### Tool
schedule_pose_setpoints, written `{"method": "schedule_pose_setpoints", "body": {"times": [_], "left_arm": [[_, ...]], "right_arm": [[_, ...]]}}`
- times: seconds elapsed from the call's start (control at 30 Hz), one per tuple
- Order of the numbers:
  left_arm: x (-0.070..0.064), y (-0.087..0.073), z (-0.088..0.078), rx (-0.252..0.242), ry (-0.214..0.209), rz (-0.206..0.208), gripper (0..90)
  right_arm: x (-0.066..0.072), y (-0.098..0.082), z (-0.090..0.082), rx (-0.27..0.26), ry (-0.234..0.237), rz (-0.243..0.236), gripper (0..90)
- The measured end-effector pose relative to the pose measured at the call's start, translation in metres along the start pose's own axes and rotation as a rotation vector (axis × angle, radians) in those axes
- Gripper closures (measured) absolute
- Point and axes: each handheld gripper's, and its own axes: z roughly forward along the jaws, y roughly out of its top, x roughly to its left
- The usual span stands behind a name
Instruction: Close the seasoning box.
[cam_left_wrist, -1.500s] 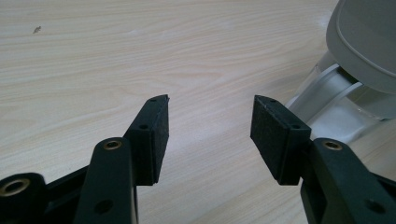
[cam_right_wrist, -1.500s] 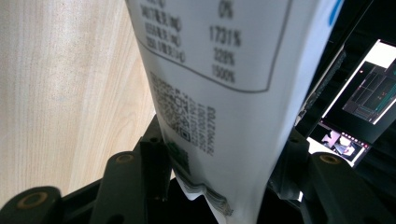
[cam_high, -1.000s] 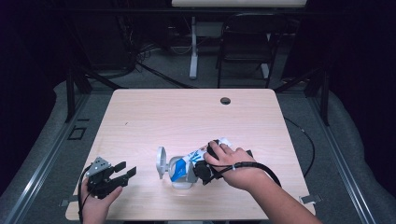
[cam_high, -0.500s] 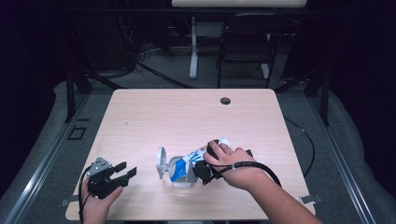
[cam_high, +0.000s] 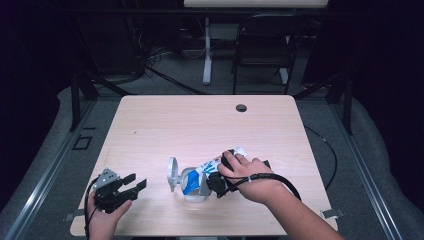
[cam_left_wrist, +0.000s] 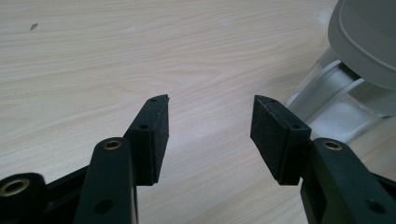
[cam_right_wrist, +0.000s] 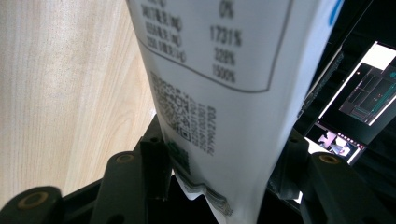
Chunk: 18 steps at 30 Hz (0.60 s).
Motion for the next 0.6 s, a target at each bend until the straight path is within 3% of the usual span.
{"method": "schedule_pose_setpoints", "body": {"times": [0.6], "left_arm": [[0.0002,-0.0001,0.0,0.006,0.001,0.001,47.2]], "right_arm": [[-0.0007,0.0008,-0.0005,0.008,-0.005,-0.015,50.3]]}}
